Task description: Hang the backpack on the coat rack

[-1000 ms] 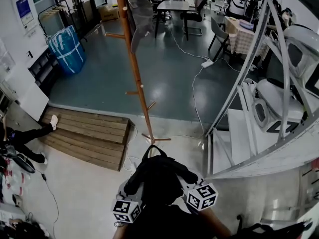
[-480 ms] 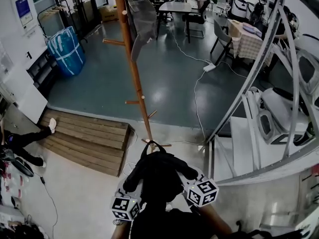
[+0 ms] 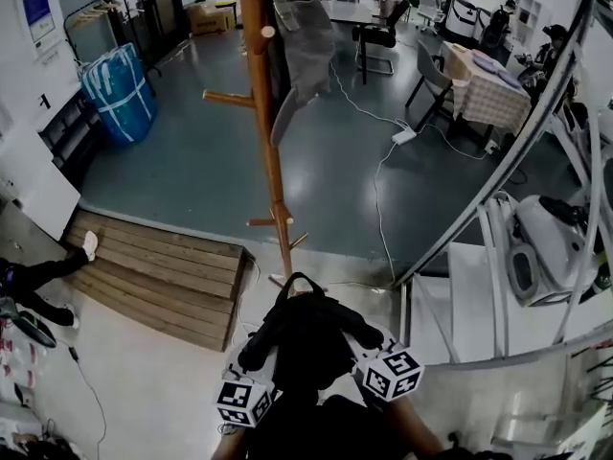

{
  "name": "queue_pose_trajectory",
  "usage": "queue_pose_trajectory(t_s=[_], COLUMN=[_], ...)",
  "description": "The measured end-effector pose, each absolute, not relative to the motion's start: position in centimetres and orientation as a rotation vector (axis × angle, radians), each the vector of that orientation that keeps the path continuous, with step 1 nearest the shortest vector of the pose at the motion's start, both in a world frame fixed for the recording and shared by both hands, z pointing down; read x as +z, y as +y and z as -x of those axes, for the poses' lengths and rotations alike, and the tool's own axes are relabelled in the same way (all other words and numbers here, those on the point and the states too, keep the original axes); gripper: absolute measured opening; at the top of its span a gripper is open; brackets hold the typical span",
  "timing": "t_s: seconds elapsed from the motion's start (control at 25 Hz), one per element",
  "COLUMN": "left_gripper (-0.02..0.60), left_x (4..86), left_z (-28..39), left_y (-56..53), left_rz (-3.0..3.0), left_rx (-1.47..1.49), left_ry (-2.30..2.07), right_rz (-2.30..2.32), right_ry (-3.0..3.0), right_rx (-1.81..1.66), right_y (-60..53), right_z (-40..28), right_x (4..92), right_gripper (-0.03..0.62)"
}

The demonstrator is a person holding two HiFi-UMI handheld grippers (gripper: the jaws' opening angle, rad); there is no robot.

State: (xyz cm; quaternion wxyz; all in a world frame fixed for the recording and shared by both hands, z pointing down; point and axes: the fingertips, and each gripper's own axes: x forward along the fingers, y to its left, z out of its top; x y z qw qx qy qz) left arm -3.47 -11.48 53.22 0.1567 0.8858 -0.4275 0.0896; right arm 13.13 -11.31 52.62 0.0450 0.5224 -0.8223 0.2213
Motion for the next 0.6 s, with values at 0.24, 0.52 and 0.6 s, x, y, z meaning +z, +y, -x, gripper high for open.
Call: queue_pose_trajectory(t_s=[0.24, 0.52, 0.6], left_gripper=[0.094, 0.095, 0.094], left_x=[53.2, 53.6, 53.9], left_z=[3.5, 3.3, 3.3], left_y=[-15.8, -19.8, -20.6], left_rz=[-2.549, -2.539, -2.525], left_rx=[0.263, 0.256, 0.260], left_ry=[-1.195, -1.205, -1.220], right_rz=[-1.634, -1.611, -1.589], right_ry=[-2.496, -2.505, -2.511], right_rx=[0.686, 0.674, 0.685], right_y=[-15.4, -19.8, -20.8], right_z=[-12.9, -13.1, -13.2], right_x=[52.7, 53.0, 53.4], right_gripper=[0.092, 0.092, 0.092])
